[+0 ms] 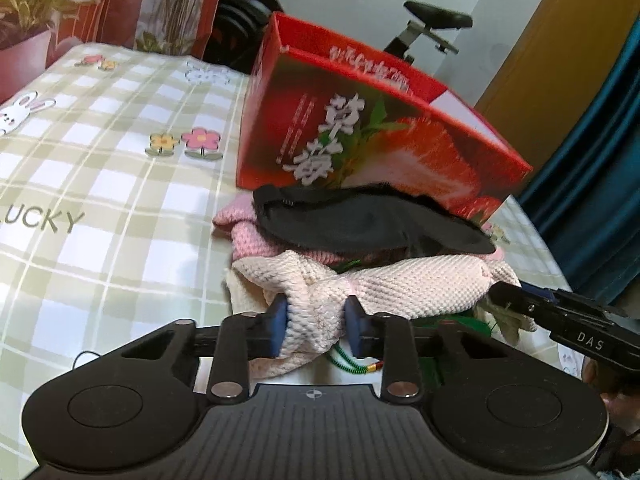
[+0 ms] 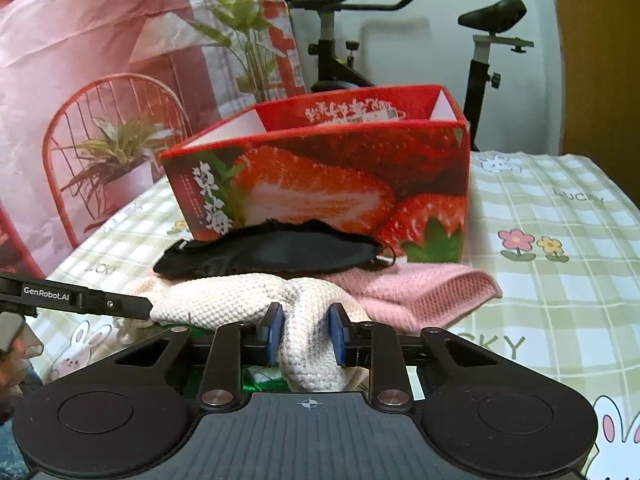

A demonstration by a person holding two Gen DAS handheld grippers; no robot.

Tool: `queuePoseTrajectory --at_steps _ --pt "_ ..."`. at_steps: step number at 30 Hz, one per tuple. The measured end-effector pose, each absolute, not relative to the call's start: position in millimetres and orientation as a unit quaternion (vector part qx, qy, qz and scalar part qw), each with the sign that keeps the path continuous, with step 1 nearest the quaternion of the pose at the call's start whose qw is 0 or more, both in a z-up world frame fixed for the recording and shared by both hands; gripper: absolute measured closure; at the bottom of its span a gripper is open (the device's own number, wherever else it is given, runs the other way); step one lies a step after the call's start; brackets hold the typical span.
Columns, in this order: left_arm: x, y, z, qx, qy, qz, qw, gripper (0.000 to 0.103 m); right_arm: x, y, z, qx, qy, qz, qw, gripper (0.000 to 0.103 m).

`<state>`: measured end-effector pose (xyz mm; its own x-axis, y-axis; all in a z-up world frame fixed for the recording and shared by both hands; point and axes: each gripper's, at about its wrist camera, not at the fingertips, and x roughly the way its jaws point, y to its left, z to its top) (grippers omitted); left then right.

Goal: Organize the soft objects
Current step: 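Close both tools on the cream knit cloth in the pile, then lift the cream knit cloth into the red box and open both tools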

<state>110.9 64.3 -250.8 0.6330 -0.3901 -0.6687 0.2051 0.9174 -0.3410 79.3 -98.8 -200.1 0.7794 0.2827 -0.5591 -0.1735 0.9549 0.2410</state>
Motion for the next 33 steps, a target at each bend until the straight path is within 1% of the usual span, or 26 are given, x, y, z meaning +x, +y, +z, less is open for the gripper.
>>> queuePoseTrajectory --at_steps 5,10,18,28,33 --pt "101.4 72.5 -232.6 -0.141 0.344 -0.172 0.912 0.074 71.7 -103.7 -190.0 0.106 0.266 0.129 0.950 0.081" --pt "90.2 67.2 -213.2 -0.123 0.296 -0.175 0.931 0.074 68.0 -103.4 -182.1 0.108 0.239 0.130 0.956 0.081" --pt "79.7 55.0 -198.0 -0.087 0.252 -0.177 0.948 0.074 62.3 -102.7 -176.2 0.109 0.212 0.128 0.963 0.081" --pt "77.3 56.3 -197.7 -0.081 0.246 -0.179 0.949 0.074 60.4 -102.1 -173.4 0.103 0.200 0.125 0.966 0.081" --pt "80.8 59.1 -186.4 -0.077 0.231 -0.183 0.952 0.074 60.9 -100.9 -160.1 0.093 0.177 0.129 0.971 0.081"
